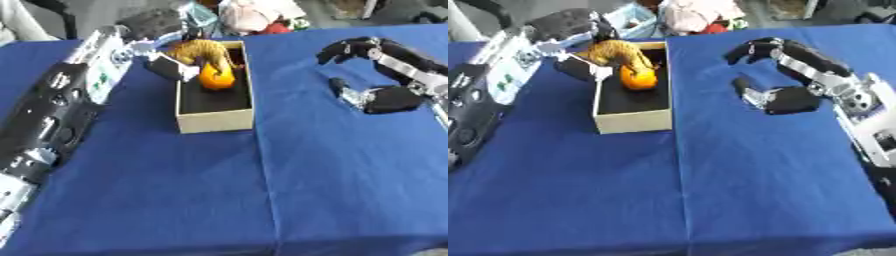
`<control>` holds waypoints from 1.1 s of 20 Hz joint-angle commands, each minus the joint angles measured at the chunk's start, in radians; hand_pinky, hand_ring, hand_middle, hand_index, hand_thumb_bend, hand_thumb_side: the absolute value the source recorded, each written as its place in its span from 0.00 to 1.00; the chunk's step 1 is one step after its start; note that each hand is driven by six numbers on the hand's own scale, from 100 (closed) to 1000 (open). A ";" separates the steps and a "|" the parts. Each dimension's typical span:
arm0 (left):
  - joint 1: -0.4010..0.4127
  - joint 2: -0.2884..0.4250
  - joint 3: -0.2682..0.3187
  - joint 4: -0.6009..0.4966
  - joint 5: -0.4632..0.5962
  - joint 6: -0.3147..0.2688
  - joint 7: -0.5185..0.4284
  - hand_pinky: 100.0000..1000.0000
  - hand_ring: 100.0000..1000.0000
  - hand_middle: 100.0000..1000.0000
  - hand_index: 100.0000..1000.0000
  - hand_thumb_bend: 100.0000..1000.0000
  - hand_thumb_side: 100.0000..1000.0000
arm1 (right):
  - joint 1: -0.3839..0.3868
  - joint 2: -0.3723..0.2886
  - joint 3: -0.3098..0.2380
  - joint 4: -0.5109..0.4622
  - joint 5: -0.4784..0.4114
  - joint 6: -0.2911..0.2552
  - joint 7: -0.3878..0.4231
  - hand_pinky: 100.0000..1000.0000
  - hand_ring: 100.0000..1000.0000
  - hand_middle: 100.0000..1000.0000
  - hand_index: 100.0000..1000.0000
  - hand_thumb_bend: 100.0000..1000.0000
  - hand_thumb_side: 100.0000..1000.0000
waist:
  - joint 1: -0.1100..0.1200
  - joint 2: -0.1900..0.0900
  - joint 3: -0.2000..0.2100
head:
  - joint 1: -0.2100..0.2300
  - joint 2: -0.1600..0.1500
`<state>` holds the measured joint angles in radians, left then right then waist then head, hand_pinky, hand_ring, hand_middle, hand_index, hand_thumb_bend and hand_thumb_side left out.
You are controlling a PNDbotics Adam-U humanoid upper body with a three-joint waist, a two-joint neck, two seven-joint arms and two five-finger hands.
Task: Pick up objects on the table and place them in the box.
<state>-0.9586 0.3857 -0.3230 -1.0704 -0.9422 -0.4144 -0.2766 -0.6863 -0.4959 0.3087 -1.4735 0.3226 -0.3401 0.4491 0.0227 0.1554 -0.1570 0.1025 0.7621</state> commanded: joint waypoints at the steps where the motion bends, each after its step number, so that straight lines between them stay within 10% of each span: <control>1: -0.017 -0.003 -0.002 0.015 -0.027 -0.016 0.002 0.53 0.43 0.38 0.60 0.00 0.42 | -0.019 -0.005 -0.001 -0.003 -0.010 -0.001 0.008 0.79 0.92 0.72 0.86 0.00 0.61 | -0.004 -0.014 -0.003 | -0.002 -0.009; 18: 0.019 -0.023 -0.009 0.085 -0.129 -0.044 -0.073 0.65 0.56 0.54 0.75 0.00 0.48 | -0.013 0.009 0.006 0.008 -0.005 -0.001 0.019 0.79 0.92 0.72 0.86 0.00 0.64 | -0.003 -0.008 -0.011 | -0.015 -0.013; 22: 0.015 -0.012 0.000 0.055 -0.112 -0.038 -0.094 0.71 0.65 0.64 0.82 0.36 0.63 | -0.010 0.007 0.002 0.011 -0.003 0.002 0.013 0.79 0.92 0.72 0.86 0.00 0.64 | -0.004 -0.008 -0.011 | -0.015 -0.015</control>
<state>-0.9258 0.3518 -0.3293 -0.9934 -1.0578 -0.4537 -0.3623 -0.6847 -0.4783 0.3210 -1.4552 0.3212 -0.3390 0.4660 0.0225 0.1616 -0.1678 0.0886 0.7544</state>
